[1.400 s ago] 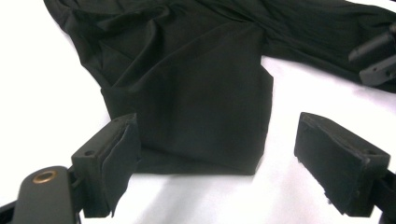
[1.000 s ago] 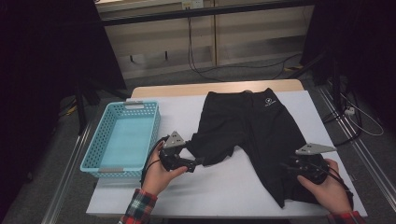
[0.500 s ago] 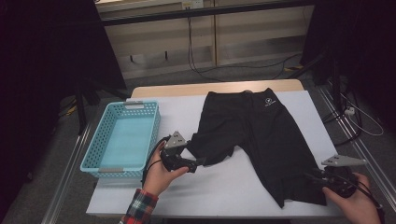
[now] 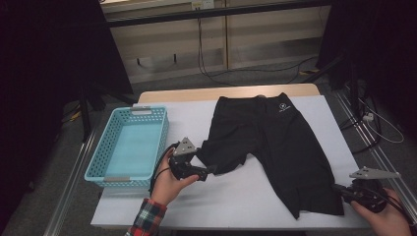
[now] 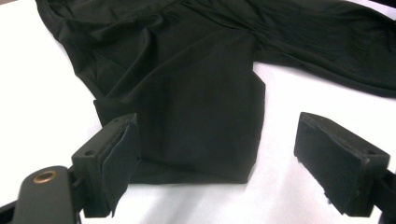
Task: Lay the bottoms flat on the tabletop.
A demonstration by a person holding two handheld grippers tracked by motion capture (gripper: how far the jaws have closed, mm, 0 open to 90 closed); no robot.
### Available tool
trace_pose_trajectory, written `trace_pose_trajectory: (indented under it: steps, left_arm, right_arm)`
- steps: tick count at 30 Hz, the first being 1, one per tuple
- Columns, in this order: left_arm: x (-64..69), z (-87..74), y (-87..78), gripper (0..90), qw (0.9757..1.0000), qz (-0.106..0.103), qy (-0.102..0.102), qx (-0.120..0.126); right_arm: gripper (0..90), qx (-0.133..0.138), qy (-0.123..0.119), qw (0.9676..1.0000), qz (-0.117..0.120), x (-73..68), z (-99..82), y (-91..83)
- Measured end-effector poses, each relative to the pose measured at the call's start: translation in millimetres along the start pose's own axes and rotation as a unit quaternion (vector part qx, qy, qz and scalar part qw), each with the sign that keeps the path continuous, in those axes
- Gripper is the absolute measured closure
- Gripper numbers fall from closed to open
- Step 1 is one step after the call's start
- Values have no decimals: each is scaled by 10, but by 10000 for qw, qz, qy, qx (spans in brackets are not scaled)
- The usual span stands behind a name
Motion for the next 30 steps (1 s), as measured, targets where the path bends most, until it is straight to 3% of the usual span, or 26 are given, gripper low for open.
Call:
trace_pose_trajectory:
  steps: [2, 8, 11, 14, 16, 20, 25, 30]
  left_arm:
    - [-2, 2, -5, 152, 10000, 1, -27, 15]
    - [-21, 2, -17, 152, 10000, 34, -45, 24]
    - [-25, 2, -15, 152, 10000, 41, -24, 19]
    - [-15, 8, -11, 152, 10000, 27, -35, 28]
    - [-19, 4, -7, 152, 10000, 32, -20, 11]
    - [-19, -4, 3, 151, 10000, 44, -42, -3]
    - [-27, -5, 1, 151, 10000, 34, -85, 30]
    - [-55, -32, -7, 150, 9999, 58, -100, 9]
  right_arm:
    - [900, -5, 113, 9999, 87, 33, -6, -13]
    - [891, -23, 214, 9998, 14, 167, -33, -72]
    - [776, -13, 59, 9999, -126, 167, -25, -62]
    - [756, -19, -53, 9998, -201, 146, 7, -69]
    - [665, 147, -142, 9994, -284, 133, 76, -78]
    - [554, 293, -204, 9992, -188, 17, 214, -34]
    - [444, 435, -332, 9985, 4, -195, 400, 141]
    - [366, 549, -324, 9974, 325, -413, 570, 302]
Point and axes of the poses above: each handheld gripper's, and its own axes: y roughly forward along the jaws, z roughly out of its top, x roughly to its right, the point moved 6 cm from there along y, roughly forward along the jaws, and after that the axes turned 3 degrees about x, right-handed, at the moved point
